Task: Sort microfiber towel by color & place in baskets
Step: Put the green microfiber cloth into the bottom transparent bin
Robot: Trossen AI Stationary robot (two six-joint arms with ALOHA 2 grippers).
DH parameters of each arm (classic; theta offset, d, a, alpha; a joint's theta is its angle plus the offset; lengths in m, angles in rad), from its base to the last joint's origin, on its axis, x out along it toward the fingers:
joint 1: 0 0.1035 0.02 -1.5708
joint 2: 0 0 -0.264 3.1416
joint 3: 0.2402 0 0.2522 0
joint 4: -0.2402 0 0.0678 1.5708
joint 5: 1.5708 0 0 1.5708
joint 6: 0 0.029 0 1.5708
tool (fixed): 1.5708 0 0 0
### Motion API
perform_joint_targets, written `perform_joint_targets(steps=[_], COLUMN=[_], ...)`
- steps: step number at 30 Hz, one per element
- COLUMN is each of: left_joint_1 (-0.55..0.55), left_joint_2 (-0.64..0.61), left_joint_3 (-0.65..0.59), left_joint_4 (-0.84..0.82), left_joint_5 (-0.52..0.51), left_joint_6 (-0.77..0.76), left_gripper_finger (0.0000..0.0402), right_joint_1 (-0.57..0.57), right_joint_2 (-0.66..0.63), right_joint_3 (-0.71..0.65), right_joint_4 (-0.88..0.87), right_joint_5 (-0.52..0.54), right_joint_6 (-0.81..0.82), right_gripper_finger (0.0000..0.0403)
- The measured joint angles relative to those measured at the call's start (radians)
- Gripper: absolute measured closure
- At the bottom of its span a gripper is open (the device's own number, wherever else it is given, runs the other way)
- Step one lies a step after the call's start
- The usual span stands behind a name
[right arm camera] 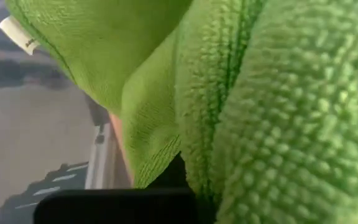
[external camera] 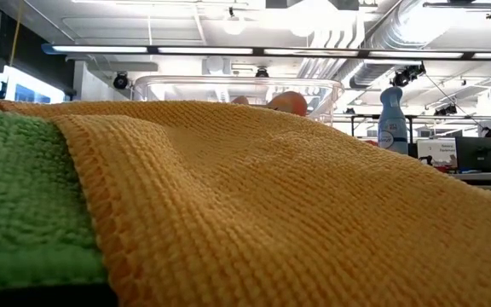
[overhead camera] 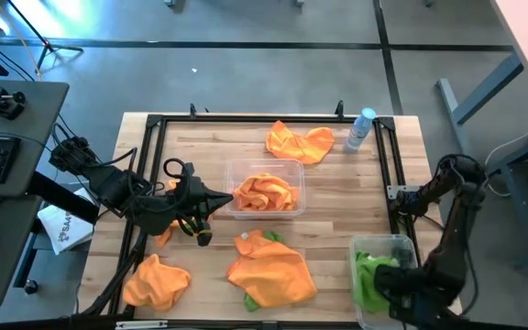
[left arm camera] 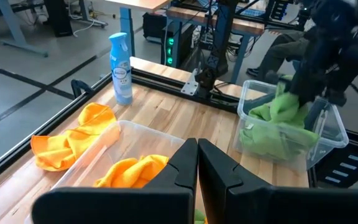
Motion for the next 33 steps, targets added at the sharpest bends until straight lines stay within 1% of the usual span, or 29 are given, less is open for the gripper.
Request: perform_joint_targets(steps=[2,4,12,15,17,23,27,30,33], left_joint_1=[0.0,0.0,0.0,0.0,0.0,0.0,0.0,0.0,0.003], left_joint_2=[0.0,0.0,0.0,0.0,0.0,0.0,0.0,0.006,0.014], left_joint_3=[0.0,0.0,0.0,0.0,0.0,0.0,0.0,0.0,0.0], left_joint_4=[0.0,0.0,0.0,0.0,0.0,0.0,0.0,0.0,0.0], left_joint_5=[0.0,0.0,-0.009,-0.009,-0.009,-0.012,-0.024,-0.053,-0.064], left_joint_6=[0.0,0.0,0.0,0.0,0.0,-0.001,-0.001,-0.008,0.009], left_gripper_finger=[0.0401,0.0401,0.0401,0.0401,0.0401,0.0401,0.0401,0.0401,0.0401], right_joint_1=[-0.018,-0.035,-0.104,-0.128,-0.134,-0.137,-0.136,-0.136,-0.137], right_joint_2=[0.0,0.0,0.0,0.0,0.0,-0.002,-0.003,-0.002,-0.001], right_joint_3=[-0.055,-0.099,-0.208,-0.257,-0.292,-0.368,-0.381,-0.375,-0.357], right_joint_4=[0.103,0.163,0.192,0.263,0.301,0.377,0.391,0.389,0.378], right_joint_5=[-0.015,-0.02,-0.053,-0.126,-0.151,-0.152,-0.157,-0.159,-0.181], right_joint_6=[-0.056,-0.099,-0.229,-0.326,-0.364,-0.373,-0.373,-0.373,-0.381], right_gripper_finger=[0.0403,0.0403,0.0403,0.0403,0.0403,0.0403,0.0402,0.0389,0.0365])
